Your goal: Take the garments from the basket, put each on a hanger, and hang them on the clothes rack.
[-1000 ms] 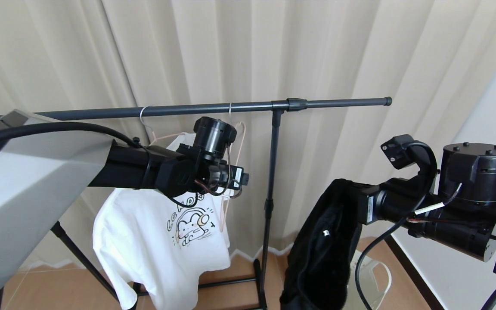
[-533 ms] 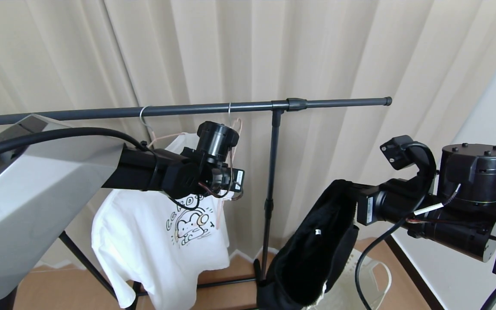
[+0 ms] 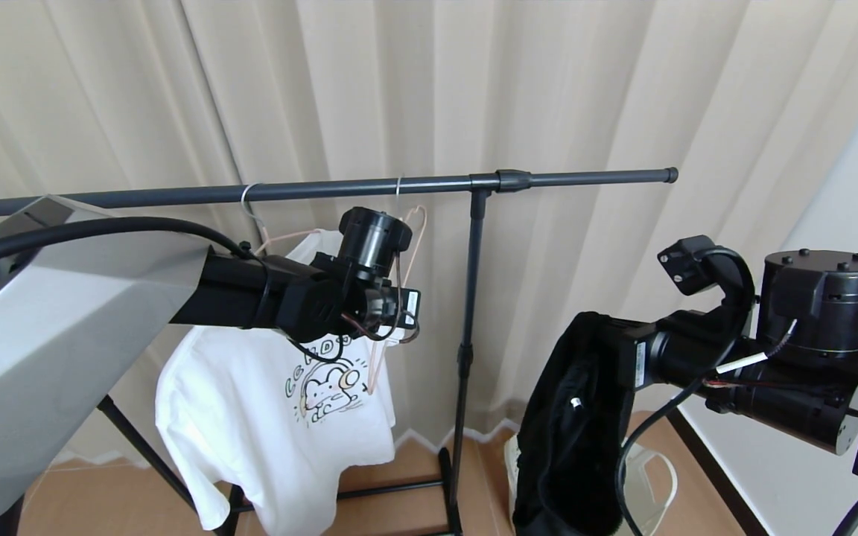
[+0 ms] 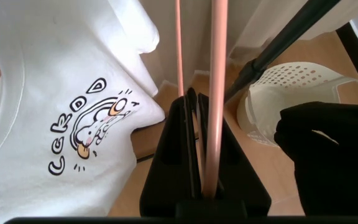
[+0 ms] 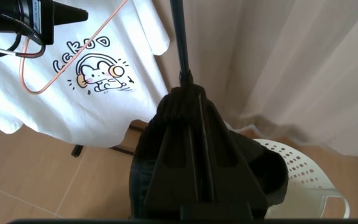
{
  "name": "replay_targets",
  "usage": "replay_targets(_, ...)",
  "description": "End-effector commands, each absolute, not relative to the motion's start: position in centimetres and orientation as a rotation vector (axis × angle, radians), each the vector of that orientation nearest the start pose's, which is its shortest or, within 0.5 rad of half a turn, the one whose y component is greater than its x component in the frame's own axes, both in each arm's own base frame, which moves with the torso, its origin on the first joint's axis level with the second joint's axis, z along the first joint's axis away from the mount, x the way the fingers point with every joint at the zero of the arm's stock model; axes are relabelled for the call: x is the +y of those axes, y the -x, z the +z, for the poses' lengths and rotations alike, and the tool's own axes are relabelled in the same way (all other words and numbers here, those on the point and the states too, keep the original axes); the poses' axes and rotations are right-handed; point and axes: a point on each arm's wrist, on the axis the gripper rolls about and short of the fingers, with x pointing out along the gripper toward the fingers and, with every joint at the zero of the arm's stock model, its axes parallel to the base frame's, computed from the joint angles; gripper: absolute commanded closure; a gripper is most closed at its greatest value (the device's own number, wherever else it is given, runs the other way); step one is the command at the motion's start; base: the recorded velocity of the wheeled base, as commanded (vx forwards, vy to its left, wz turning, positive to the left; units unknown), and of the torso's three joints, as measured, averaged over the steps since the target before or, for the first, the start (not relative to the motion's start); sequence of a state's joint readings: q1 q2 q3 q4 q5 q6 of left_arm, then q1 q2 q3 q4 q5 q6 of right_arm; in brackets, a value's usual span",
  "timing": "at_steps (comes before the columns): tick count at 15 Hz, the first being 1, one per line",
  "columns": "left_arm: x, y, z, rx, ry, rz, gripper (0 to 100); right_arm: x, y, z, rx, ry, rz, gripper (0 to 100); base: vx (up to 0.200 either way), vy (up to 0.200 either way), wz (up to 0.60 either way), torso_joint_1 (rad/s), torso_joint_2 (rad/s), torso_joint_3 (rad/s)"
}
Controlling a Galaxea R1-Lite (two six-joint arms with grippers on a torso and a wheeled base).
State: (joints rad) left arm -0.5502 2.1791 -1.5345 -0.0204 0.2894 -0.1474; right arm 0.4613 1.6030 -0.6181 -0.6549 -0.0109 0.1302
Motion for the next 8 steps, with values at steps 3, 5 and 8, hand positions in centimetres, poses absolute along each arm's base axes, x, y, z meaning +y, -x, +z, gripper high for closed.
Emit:
replay_targets(3,-22.1,-36.4,16.0,0.560,-0.103,-0.221,100,11.8,-23.8,16.3,0.349,-0.050,0.425,100,0.000,0.000,0.00,0.000,0.00,0.000)
replay_targets(5,-22.1,-35.5,16.6,0.556,-0.105,-0.233,100,11.8,-23.8,16.4,0.347,-0.050,0.425,100,0.000,0.000,0.00,0.000,0.00,0.000)
replay_targets(8,-21.6,-33.1,17.6,0.557,-0.113,-0.254,100,11.8,-23.7,16.4,0.347,-0.050,0.425,100,0.000,0.000,0.00,0.000,0.00,0.000)
